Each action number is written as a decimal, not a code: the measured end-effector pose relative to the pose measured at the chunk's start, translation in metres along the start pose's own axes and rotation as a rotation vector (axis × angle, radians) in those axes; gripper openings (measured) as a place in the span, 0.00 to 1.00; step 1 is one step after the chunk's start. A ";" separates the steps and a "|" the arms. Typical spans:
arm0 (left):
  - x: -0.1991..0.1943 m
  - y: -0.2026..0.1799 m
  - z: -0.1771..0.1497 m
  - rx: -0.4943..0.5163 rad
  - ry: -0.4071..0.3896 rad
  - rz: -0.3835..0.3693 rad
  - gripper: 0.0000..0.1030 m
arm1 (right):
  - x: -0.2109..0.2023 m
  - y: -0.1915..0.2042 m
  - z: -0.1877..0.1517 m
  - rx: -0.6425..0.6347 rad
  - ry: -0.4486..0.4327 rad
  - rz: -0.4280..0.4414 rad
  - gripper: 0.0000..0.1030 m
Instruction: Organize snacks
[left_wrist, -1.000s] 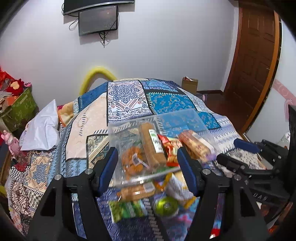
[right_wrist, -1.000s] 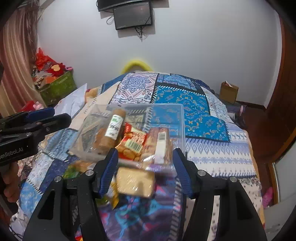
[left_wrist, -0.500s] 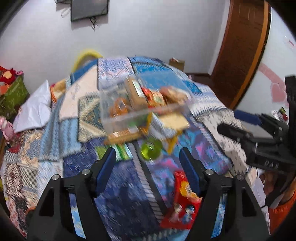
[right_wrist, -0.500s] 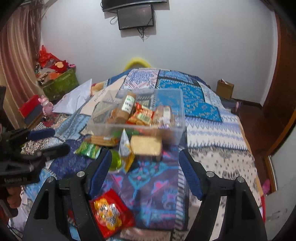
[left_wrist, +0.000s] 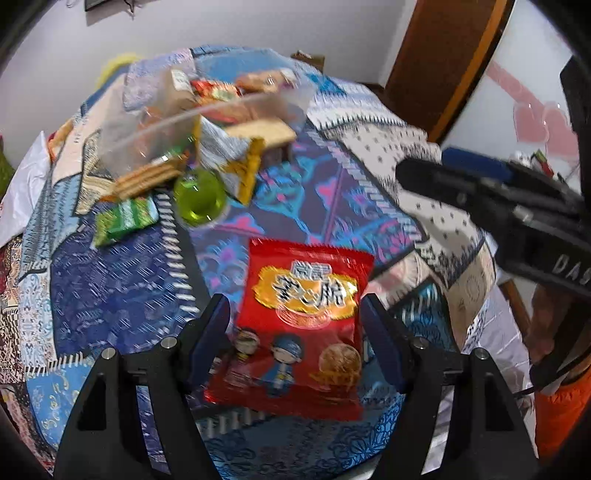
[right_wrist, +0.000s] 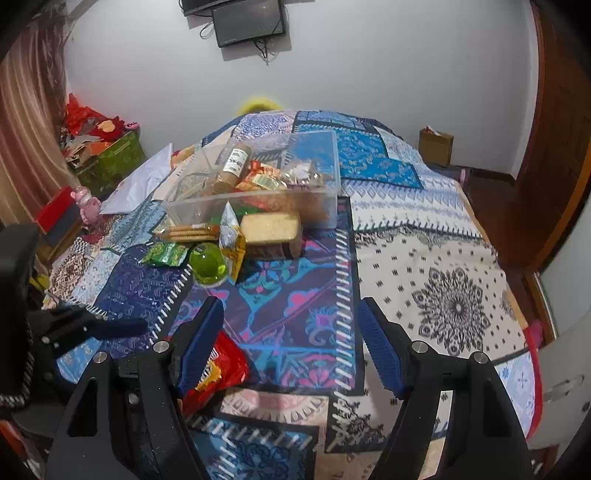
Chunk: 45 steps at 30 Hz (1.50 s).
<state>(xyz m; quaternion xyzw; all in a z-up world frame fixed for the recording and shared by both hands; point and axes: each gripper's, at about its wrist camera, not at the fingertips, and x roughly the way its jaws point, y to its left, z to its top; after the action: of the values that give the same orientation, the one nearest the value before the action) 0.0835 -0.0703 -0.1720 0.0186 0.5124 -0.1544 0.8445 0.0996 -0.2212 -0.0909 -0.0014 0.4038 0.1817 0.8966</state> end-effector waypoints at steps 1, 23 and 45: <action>0.004 -0.001 -0.001 -0.001 0.015 -0.002 0.70 | 0.000 -0.001 -0.001 0.004 0.000 0.000 0.70; -0.001 0.050 0.006 -0.146 -0.099 0.020 0.65 | 0.014 0.006 0.001 0.001 0.016 0.018 0.70; -0.037 0.147 0.050 -0.319 -0.297 0.139 0.65 | 0.088 0.044 0.037 -0.102 0.060 0.087 0.69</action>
<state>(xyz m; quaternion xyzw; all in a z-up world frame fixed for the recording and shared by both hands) 0.1515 0.0695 -0.1348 -0.1028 0.3977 -0.0141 0.9116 0.1654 -0.1458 -0.1231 -0.0352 0.4204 0.2406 0.8741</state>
